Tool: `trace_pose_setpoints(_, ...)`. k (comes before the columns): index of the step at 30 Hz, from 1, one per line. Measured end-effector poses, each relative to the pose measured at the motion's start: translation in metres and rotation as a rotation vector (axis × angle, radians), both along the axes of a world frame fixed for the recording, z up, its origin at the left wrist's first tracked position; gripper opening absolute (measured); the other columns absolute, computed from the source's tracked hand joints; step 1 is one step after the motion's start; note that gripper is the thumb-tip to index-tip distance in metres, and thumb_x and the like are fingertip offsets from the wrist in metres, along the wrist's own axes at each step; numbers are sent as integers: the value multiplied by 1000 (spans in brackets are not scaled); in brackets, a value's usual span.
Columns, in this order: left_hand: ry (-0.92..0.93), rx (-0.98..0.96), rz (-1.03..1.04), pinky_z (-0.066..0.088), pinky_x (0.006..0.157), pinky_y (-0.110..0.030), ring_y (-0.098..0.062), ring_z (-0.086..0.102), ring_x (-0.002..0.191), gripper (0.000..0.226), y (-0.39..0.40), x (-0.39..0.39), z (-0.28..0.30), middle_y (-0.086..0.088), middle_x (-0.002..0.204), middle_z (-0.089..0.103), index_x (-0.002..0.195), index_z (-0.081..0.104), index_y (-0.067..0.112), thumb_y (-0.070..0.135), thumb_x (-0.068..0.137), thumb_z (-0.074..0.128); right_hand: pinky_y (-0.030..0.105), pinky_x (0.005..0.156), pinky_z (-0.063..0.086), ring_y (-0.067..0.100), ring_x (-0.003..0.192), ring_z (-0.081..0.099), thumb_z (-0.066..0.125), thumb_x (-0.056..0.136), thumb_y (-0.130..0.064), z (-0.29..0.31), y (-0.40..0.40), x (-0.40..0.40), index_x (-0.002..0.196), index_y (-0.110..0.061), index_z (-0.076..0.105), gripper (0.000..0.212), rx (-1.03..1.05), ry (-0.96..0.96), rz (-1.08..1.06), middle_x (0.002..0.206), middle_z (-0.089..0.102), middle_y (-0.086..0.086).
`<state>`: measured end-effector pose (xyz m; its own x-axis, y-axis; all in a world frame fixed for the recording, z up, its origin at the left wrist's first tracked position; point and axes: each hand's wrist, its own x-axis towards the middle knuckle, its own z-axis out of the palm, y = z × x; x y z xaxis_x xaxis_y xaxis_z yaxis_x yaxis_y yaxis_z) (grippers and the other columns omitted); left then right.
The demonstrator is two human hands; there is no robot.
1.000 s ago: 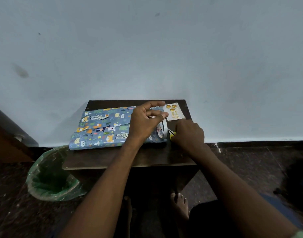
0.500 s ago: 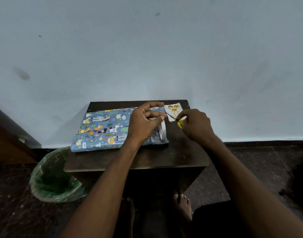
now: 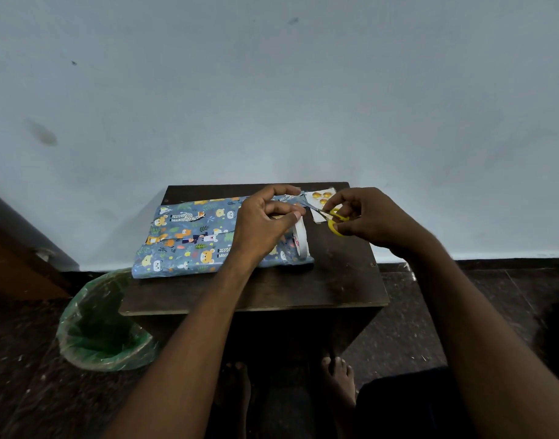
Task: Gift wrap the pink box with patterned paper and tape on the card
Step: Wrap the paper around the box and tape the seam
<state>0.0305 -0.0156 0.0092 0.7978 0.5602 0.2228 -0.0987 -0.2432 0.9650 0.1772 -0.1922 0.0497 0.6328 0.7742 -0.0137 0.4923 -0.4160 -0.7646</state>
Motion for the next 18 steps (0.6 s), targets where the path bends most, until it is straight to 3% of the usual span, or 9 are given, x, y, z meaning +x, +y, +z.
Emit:
trace_pose_setpoints(9, 11, 56, -14, 60, 94, -35, -16, 80, 95, 33, -1, 2, -2, 0, 90, 83, 121, 74, 19, 6, 91, 81, 40, 79, 55, 15, 73, 66, 81, 77, -7, 2, 5, -3, 97, -29, 77, 30, 9, -27, 18, 81, 74, 6)
trace_pose_setpoints(13, 20, 104, -12, 57, 84, -27, -10, 78, 85, 33, -2, 2, -1, 3, 90, 83, 120, 74, 21, 6, 92, 80, 35, 78, 55, 24, 81, 70, 81, 78, -7, 5, 7, -8, 99, -30, 79, 32, 20, -48, 30, 81, 74, 2)
trace_pose_setpoints(18, 14, 113, -1, 57, 82, -26, -8, 77, 81, 33, 0, 2, -2, 3, 90, 83, 121, 73, 20, 8, 92, 82, 29, 72, 46, 10, 73, 62, 82, 81, -8, 5, 9, -7, 98, -29, 80, 28, 14, -130, 19, 78, 73, 4)
